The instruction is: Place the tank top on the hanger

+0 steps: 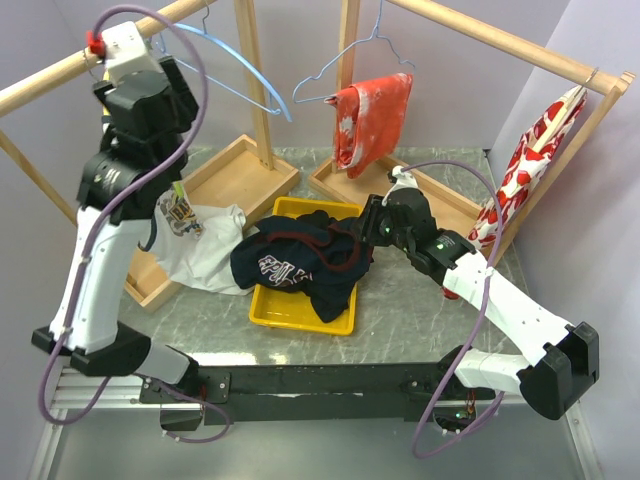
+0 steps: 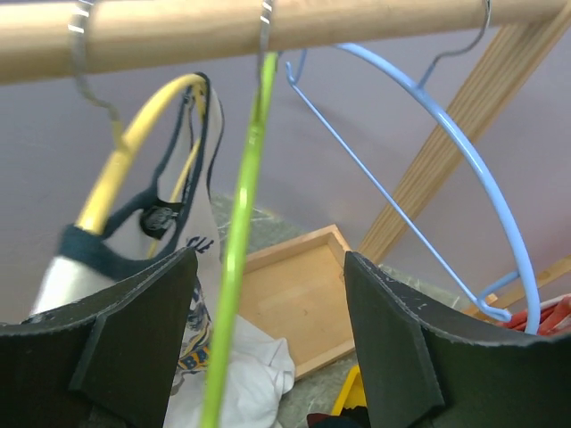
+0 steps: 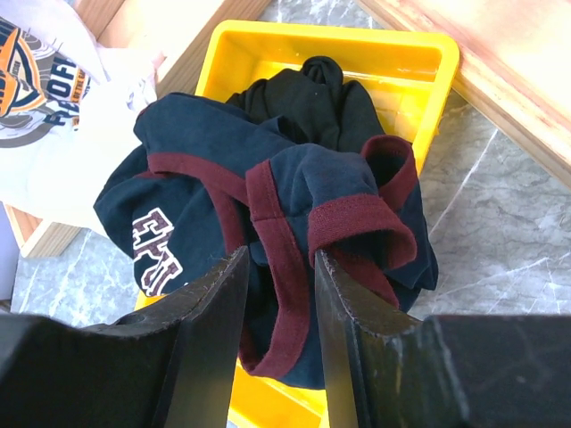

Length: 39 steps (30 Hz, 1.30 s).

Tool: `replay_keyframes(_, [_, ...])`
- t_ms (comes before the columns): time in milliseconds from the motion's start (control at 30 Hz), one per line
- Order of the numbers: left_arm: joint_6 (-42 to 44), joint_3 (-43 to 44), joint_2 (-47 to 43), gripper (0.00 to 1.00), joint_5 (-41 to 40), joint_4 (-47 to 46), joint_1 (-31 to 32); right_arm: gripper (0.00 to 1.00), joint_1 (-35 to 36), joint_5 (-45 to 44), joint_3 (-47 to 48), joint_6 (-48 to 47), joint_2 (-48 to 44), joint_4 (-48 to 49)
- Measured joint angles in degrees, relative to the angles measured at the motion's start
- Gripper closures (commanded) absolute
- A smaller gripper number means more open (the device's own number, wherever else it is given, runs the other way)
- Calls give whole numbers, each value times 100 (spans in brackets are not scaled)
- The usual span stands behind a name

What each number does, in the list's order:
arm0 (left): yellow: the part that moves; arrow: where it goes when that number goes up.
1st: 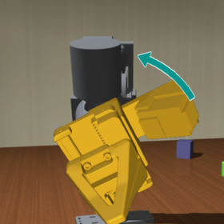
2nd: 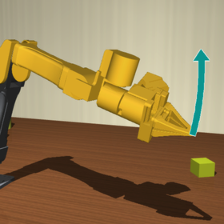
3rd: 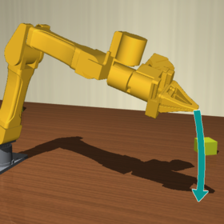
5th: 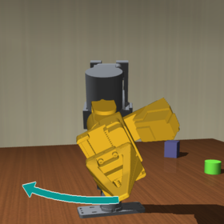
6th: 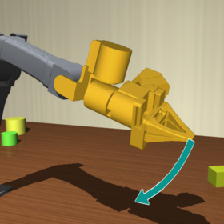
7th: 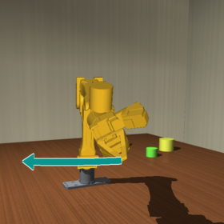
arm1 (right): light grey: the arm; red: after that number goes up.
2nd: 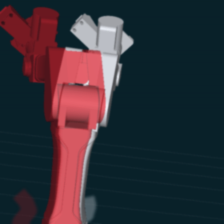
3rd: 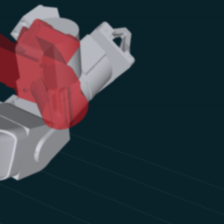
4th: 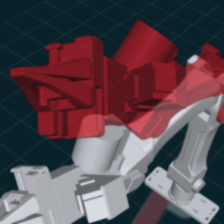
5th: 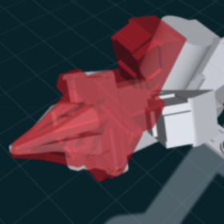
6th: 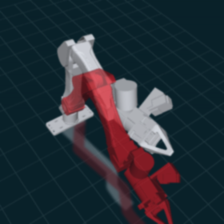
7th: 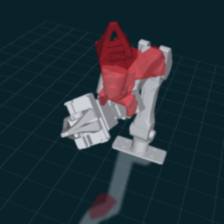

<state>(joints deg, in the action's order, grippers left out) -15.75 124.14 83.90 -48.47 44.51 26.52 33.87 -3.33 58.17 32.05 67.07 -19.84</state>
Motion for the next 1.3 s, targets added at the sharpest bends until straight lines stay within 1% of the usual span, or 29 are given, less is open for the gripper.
replay_keyframes(133, [20, -83, -332, 31, 24, -9, -90, 56, 0, 17, 0, -4, 0, 9])
replay_keyframes(233, [28, -79, -398, 34, 116, 4, -234, 56, 0, 31, 0, -17, 2, 9])
replay_keyframes(433, [7, -35, 37, 39, 435, 184, -678, 56, 0, 92, 0, -24, 2, 13])
replay_keyframes(700, [2, -306, 433, 48, 662, 393, -866, 56, 2, 127, 0, -46, 2, 15])
replay_keyframes(733, [0, -306, 435, 50, 662, 387, -870, 56, 0, 129, 0, -46, 2, 15])
replay_keyframes(767, [0, -306, 435, 56, 660, 380, -870, 56, 0, 129, -2, -48, 2, 20])
replay_keyframes(833, [-11, -319, 420, 64, 660, 343, -870, 56, 0, 142, -7, -50, 2, 44])
replay_keyframes(867, [-17, -348, 409, 70, 660, 326, -870, 56, 0, 146, -9, -52, 4, 52])
replay_keyframes(933, [-17, -415, 391, 77, 660, 313, -872, 56, 2, 151, -11, -61, 15, 66])
replay_keyframes(967, [-13, -459, 389, 85, 662, 302, -872, 56, 0, 151, -11, -66, 24, 72])
replay_keyframes(1067, [17, -544, 385, 99, 664, 271, -872, 56, 0, 155, -11, -70, 37, 76])
replay_keyframes(1300, [63, -557, 214, 99, 955, 205, -887, 56, 2, 197, -11, -136, 37, 76])
